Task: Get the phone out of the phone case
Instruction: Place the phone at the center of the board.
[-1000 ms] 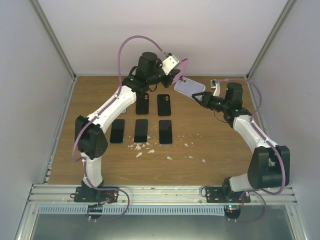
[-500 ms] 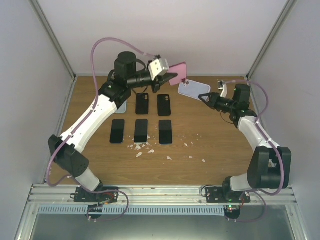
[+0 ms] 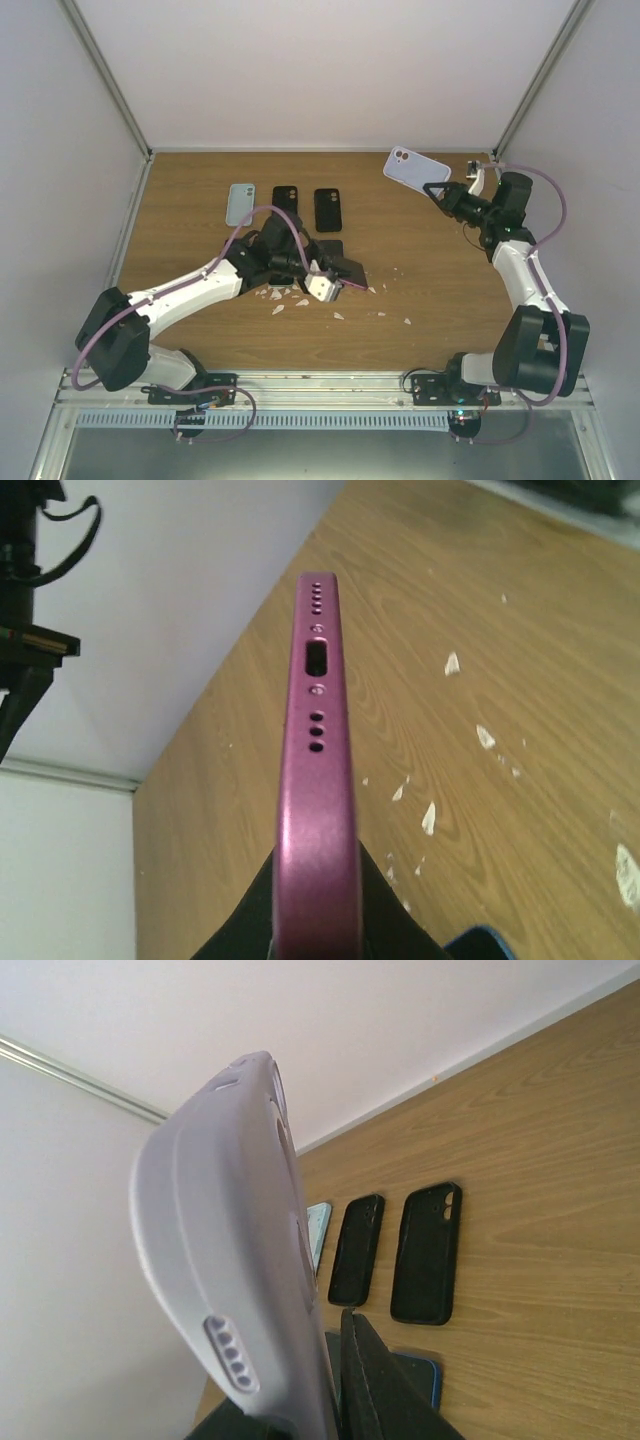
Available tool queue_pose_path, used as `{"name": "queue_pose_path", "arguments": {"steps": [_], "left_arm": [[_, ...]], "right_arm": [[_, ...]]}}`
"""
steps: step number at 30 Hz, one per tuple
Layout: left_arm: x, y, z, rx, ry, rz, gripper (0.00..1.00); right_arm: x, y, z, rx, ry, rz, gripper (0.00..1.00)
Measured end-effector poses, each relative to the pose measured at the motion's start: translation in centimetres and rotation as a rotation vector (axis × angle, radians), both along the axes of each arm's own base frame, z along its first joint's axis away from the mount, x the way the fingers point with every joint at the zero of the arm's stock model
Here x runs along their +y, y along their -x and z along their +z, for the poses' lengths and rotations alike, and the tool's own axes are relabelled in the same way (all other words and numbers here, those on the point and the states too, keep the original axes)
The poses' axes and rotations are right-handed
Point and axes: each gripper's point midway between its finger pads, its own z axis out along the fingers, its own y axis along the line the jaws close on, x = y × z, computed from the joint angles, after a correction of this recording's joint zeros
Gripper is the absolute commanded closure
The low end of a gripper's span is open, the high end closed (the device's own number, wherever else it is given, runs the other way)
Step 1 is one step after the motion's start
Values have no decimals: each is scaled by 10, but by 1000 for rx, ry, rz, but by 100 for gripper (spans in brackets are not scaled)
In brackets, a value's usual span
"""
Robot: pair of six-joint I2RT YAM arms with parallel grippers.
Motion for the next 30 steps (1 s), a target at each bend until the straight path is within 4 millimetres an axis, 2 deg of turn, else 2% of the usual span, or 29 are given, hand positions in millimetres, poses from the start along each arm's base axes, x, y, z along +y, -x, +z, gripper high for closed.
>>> {"name": "queue_pose_path", "arguments": {"steps": [2, 8, 14, 23, 30], "left_arm": [[2, 1, -11, -73, -17, -27, 100], [-6, -9, -10, -355, 26, -86, 100], [-23, -23, -32, -508, 19, -121, 98], [-40, -31, -75, -612, -59, -169, 95], [-53, -52, -100, -646, -137, -136, 91]], "right_arm": [[0, 1, 1, -1, -4, 1, 100], [0, 1, 2, -9, -10, -2, 100], [1, 5, 8, -33, -8, -3, 99], [-6, 7, 12, -43, -12, -24, 100], [-11, 8, 14, -50, -21, -39, 100]]}}
